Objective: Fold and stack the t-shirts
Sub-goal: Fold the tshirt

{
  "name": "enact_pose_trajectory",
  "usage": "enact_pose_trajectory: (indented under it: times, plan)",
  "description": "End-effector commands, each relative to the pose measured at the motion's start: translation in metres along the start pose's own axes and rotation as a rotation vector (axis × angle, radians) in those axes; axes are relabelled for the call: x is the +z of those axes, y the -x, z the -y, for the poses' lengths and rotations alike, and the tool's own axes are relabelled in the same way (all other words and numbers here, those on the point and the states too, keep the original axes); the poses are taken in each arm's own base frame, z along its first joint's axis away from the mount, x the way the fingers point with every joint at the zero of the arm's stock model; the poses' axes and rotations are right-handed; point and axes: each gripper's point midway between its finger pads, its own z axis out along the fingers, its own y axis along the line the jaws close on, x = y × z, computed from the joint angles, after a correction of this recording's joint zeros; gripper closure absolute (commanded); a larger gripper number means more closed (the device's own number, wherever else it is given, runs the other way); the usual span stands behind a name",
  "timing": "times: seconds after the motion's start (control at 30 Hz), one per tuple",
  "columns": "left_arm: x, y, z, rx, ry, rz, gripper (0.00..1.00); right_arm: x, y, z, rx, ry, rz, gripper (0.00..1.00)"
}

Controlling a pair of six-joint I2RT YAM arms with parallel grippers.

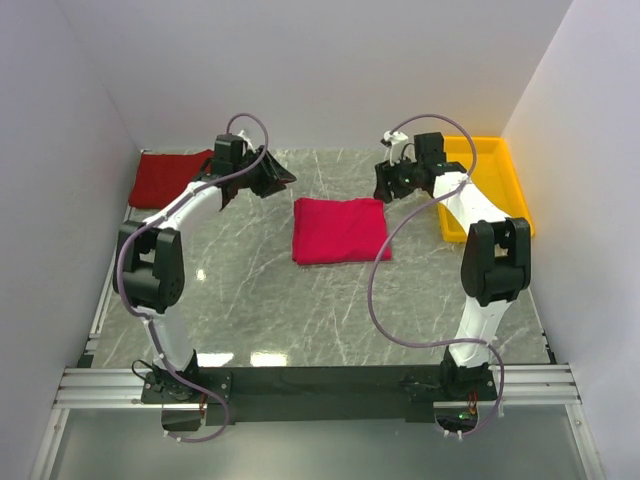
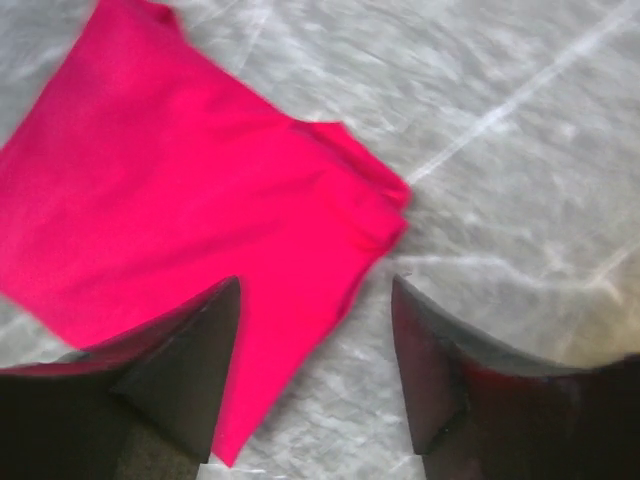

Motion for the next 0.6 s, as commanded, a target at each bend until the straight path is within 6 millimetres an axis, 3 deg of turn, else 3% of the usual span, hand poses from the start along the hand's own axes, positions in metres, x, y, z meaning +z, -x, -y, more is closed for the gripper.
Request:
enact_pose_trajectory:
  times: [0.0,0.03,0.13,0.27,0.43,0.57]
  plan:
    - [0.000,-0.026,0.023,0.097,-0.111,-0.063,0.52,-0.012,0.007,-0.024,-0.004,0.145,0.017,0.45]
    - [0.005,-0.036,0.027,0.105,-0.120,-0.083,0.54,-0.011,0.015,-0.023,0.022,0.147,0.018,0.65]
    - [0.018,-0.051,0.025,0.090,-0.112,-0.111,0.61,0.003,-0.002,-0.023,0.109,0.169,-0.053,0.81]
    - [0.036,-0.052,0.009,0.060,-0.023,-0.084,0.68,0.003,-0.004,-0.028,0.129,0.181,-0.030,0.82]
    - [0.051,-0.043,-0.024,0.082,0.177,-0.034,0.67,0.002,-0.009,-0.032,0.144,0.190,-0.043,0.82]
    - [0.058,-0.036,-0.038,0.104,0.244,-0.010,0.68,0.003,-0.013,-0.032,0.155,0.190,-0.051,0.81]
